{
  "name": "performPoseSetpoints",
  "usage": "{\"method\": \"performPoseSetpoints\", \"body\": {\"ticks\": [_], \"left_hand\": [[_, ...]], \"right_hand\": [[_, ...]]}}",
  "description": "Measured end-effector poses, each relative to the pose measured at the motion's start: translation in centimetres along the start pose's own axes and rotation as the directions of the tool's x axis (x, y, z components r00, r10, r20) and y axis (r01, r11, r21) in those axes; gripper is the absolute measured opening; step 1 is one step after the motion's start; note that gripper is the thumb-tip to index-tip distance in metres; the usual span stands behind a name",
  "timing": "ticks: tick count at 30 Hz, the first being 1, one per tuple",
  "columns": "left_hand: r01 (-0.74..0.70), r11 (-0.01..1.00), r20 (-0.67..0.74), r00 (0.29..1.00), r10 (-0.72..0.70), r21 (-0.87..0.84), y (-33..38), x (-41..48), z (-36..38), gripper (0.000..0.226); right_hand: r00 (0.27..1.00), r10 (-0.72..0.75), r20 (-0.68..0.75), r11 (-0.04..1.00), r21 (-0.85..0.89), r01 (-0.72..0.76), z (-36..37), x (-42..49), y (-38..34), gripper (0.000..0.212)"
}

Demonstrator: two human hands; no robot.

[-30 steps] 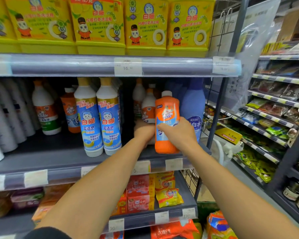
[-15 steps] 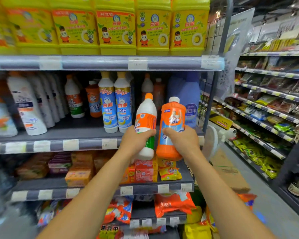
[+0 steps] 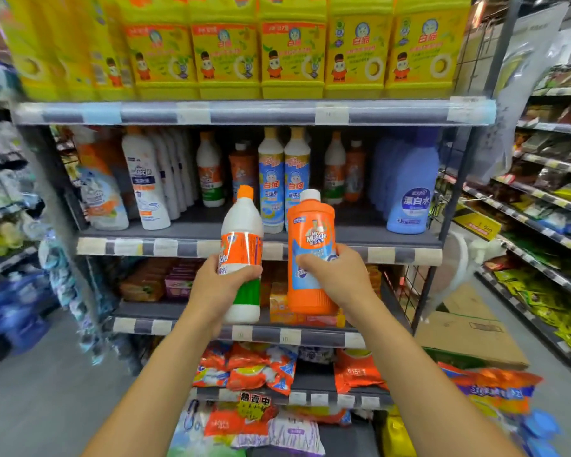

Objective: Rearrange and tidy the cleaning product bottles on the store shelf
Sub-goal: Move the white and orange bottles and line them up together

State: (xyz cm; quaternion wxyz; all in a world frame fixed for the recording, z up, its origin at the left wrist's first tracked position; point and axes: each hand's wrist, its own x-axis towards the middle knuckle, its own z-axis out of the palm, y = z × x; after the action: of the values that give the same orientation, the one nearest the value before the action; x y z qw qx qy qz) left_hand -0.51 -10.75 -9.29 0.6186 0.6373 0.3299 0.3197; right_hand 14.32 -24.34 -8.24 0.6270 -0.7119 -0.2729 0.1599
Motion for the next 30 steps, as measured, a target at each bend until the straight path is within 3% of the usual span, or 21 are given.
{"method": "performPoseSetpoints", "body": {"ticks": [11, 15, 19, 25, 30], "left_hand": [[0.064, 0.995, 0.019, 0.998, -0.063, -0.078, 1.0, 6.3, -8.2, 0.038], [0.063, 0.995, 0.048, 0.997, -0.059, -0.079, 1.9, 10.7, -10.7, 0.038], [0.041, 0.998, 0.075, 0.996, -0.038, -0.042, 2.6, 15.2, -12.1, 0.034], [0.025, 0.999, 0.1, 0.995, -0.028, 0.028, 3.7, 21.0, -12.7, 0.056], [0.007, 0.999, 0.113, 0.994, -0.012, 0.04, 4.3, 24.7, -12.4, 0.048]], "right_hand": [[0.995, -0.007, 0.097, 1.0, -0.012, 0.008, 11.7, 5.0, -2.9, 0.025], [0.999, -0.027, 0.048, 1.0, 0.01, 0.027, 15.8, 8.4, -4.0, 0.031], [1.0, -0.017, -0.018, 1.0, -0.015, 0.017, 18.6, 12.4, -4.5, 0.053], [0.991, -0.031, -0.13, 0.999, -0.046, 0.025, 20.6, 19.1, -4.7, 0.057], [0.971, -0.085, -0.225, 0.99, -0.13, 0.056, 22.0, 24.1, -3.9, 0.063]]}}
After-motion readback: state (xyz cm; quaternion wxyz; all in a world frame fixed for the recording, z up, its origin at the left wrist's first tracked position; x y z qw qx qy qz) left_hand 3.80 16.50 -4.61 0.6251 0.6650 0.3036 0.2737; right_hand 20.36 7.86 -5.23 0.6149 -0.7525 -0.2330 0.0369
